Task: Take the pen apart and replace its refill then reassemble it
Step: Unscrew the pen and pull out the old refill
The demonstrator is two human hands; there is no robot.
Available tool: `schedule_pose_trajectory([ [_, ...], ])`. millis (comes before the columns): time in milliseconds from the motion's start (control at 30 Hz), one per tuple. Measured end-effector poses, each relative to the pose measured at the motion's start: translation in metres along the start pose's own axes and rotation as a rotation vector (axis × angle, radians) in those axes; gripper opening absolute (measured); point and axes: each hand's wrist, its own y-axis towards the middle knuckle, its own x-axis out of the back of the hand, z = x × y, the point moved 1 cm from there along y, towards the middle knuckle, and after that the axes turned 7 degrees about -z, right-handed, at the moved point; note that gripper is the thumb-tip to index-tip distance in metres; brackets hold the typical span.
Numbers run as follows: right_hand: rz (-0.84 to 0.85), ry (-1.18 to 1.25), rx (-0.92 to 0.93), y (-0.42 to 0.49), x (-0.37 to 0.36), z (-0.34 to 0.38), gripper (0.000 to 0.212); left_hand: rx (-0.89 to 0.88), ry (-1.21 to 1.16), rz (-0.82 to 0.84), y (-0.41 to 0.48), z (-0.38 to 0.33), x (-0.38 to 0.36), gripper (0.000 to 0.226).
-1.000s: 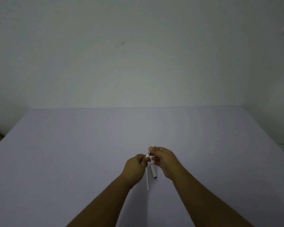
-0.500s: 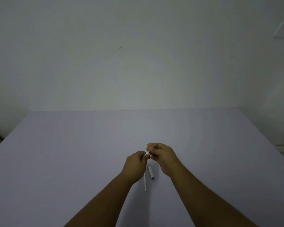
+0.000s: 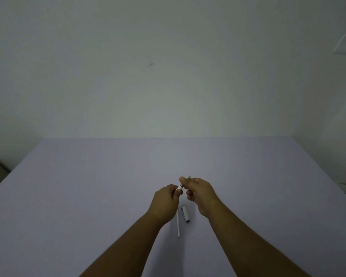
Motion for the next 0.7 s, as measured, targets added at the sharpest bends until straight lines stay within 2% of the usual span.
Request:
schedule_pose_trajectory([
  [67,0.032,0.02,0.016,0.001,0.0005,0.0002,0.006,-0.007,0.007,0.0,0.0007,0.0002,0.0005,0.032],
  [167,0.079,0.098,0.029,0.0008,0.0006,0.004,0.012,-0.007,0.019,-0.009,0.0019,0.0005,0.0014,0.031],
  [200,0.068,0.093,0.016,0.0004,0.0001,0.0048,0.008,-0.008,0.022,-0.01,0.0025,0.0007,0.0011,0.031],
  [300,-0.011,-0.008,0.014,0.0005,-0.0025,0.004,0.017,-0.01,0.013,-0.006,0.0043,0.0011,-0.0003,0.032],
  [367,-0.004,0.005,0.043,0.001,-0.002,0.0037,0.005,-0.019,0.019,-0.006,0.0051,0.0007,-0.0004,0.032],
  [467,0.068,0.089,0.045,0.0014,-0.0005,0.0069,0.02,-0.027,0.03,-0.016,0.0065,0.0009,0.0007,0.031],
  [600,0.029,0.025,-0.01,0.0025,-0.0029,0.0057,0.017,-0.022,0.025,-0.012,0.0071,0.0001,0.0006,0.032],
  [700,0.006,-0.002,0.06,0.0032,-0.0033,0.0049,0.005,-0.014,0.012,0.002,0.0069,-0.0019,-0.0004,0.033],
])
